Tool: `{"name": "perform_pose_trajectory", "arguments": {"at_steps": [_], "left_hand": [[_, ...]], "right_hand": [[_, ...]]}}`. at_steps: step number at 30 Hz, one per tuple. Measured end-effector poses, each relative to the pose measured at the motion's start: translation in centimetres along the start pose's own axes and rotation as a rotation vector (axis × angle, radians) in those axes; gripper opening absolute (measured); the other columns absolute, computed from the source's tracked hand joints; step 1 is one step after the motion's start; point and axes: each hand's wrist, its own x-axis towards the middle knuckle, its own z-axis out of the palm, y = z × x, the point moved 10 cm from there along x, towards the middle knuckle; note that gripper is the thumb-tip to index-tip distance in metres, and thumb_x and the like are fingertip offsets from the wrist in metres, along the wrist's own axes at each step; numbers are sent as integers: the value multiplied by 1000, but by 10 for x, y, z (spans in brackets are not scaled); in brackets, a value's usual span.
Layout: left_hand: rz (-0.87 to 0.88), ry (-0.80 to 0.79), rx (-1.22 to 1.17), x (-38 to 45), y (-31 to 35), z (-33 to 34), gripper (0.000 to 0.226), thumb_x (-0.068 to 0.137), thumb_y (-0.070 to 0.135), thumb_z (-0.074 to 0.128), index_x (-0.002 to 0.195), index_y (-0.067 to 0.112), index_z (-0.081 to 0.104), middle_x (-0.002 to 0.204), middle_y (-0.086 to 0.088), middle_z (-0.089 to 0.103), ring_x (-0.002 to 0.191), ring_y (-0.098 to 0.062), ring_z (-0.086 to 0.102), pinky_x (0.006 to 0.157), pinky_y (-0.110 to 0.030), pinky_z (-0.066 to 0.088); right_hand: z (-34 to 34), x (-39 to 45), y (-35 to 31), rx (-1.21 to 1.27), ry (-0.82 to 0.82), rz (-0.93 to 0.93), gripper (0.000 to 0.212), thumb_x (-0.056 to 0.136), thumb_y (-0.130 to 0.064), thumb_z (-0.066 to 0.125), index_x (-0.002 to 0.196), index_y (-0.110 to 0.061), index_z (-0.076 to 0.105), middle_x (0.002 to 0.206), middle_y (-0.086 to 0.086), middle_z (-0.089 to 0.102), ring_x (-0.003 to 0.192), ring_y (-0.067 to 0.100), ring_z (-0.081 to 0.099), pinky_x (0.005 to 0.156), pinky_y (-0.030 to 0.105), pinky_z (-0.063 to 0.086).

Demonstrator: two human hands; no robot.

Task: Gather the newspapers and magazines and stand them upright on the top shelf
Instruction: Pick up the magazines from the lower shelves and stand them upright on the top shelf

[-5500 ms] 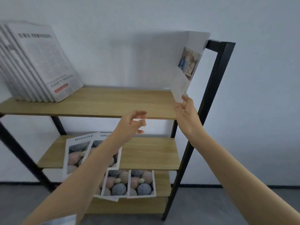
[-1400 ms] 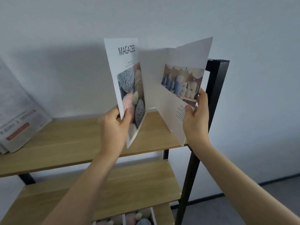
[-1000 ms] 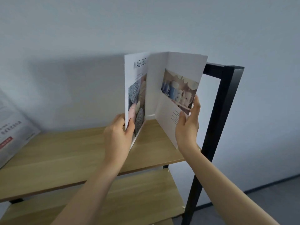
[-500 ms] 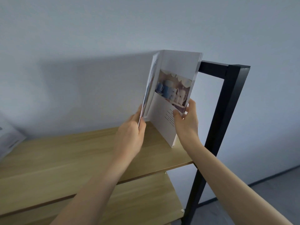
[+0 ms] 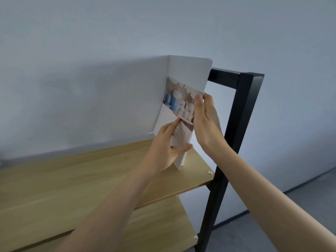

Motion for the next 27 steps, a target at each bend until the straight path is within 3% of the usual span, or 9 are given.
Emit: {"name": "perform_pose_trajectory", "arguments": {"at_steps": [4, 8, 13, 17, 19, 22, 25, 27], "left_hand": [[18, -17, 42, 0, 0, 2, 100, 70, 39, 80, 150, 33, 20, 142, 7, 34, 129, -12, 38, 102, -45, 46], [-11, -50, 84, 1, -3, 7, 110, 66, 36, 85, 149, 39, 13, 146, 10, 26, 134, -14, 33, 107, -47, 41], [-23, -18, 57, 6, -6, 8, 110, 67, 33, 84, 148, 43, 10, 144, 13, 24, 122, -6, 34, 106, -42, 43], [-38, -43, 30, 7, -12, 10, 111, 67, 35, 85, 147, 47, 10, 143, 15, 23, 125, -7, 33, 102, -47, 46], [-60, -37, 46, 6, -15, 9, 111, 65, 36, 86, 146, 49, 11, 140, 12, 26, 127, -12, 37, 101, -47, 47], [-114, 13, 52, 3, -17, 5, 102, 64, 37, 86, 142, 46, 21, 124, 6, 41, 111, -11, 50, 96, -40, 51], [-158, -10, 74, -6, -17, 7, 99, 67, 38, 84, 145, 39, 23, 123, 4, 51, 112, -12, 53, 96, -34, 47], [-187, -51, 52, -17, -14, 8, 95, 74, 39, 79, 148, 39, 19, 131, 4, 52, 121, -14, 49, 102, -35, 44]], "right_hand": [[-1, 6, 4, -70, 35, 8, 22, 102, -32, 37, 124, -28, 36, 107, -18, 47, 92, 9, 51, 80, 32, 53], [-1, 9, 5, -109, 60, 8, 27, 102, -19, 40, 129, -23, 36, 126, -5, 48, 99, 11, 47, 83, 36, 53], [-1, 10, 6, -92, 55, 11, 18, 101, -17, 40, 114, -29, 35, 114, -11, 45, 101, 14, 50, 87, 45, 55], [-2, 9, 11, -117, 50, 33, 19, 101, -14, 41, 113, -27, 35, 115, -6, 49, 101, 15, 52, 80, 35, 55], [-1, 6, 16, -128, 27, 75, 26, 100, -14, 44, 124, -21, 36, 126, 0, 52, 102, 14, 53, 71, 23, 52], [7, -5, 25, -159, -69, 149, 47, 98, -17, 49, 140, -18, 28, 137, 3, 48, 107, 11, 48, 62, 12, 44], [6, -20, 26, -207, -137, 197, 61, 97, -20, 51, 148, -20, 17, 145, 4, 41, 127, 22, 46, 84, 27, 48], [1, -30, 22, -216, -167, 216, 65, 98, -21, 50, 150, -21, 11, 147, 4, 40, 129, 24, 46, 82, 27, 45]]}}
